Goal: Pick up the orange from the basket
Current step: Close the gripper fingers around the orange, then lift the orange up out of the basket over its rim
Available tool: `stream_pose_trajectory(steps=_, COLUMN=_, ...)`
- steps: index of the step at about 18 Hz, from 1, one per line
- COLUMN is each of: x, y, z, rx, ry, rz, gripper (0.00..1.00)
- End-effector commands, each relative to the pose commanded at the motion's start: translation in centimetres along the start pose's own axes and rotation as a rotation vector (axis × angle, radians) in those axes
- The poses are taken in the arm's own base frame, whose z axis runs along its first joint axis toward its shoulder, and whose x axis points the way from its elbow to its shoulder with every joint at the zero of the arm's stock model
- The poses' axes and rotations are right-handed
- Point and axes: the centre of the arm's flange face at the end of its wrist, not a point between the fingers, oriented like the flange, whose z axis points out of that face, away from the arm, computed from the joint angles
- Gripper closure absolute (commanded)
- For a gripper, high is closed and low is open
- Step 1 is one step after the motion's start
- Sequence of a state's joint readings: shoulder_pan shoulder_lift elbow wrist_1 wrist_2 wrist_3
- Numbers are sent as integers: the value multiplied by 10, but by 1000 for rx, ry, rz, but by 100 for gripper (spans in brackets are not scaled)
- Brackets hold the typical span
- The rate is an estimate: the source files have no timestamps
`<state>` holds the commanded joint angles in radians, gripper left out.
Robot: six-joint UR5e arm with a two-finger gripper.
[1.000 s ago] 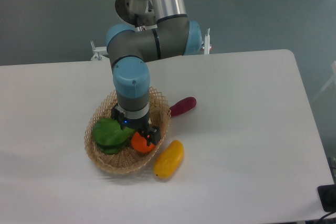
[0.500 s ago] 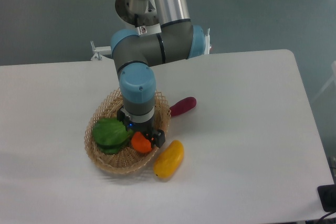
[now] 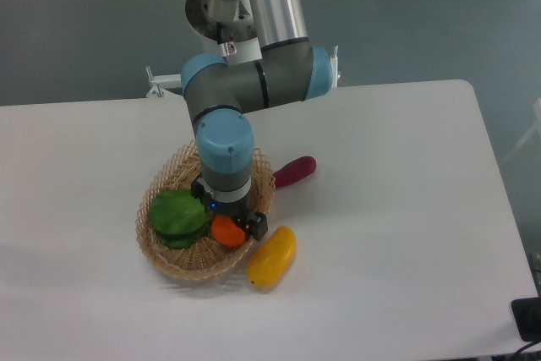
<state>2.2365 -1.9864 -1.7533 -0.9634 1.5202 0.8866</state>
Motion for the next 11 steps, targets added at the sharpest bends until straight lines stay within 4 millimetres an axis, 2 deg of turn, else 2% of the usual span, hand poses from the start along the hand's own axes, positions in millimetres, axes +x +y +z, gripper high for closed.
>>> stream_pose_trajectory(steps=9, x=3, y=3, z=11, rx=-3, ry=1, rz=0, gripper=0)
stream_pose_trajectory(steps=10, x=3, y=3, z=10, rx=-2, ry=0, rz=0, gripper=6)
stream_pose_trajectory(steps=11, x=3, y=3, z=10, rx=-3, ry=1, rz=0, gripper=16)
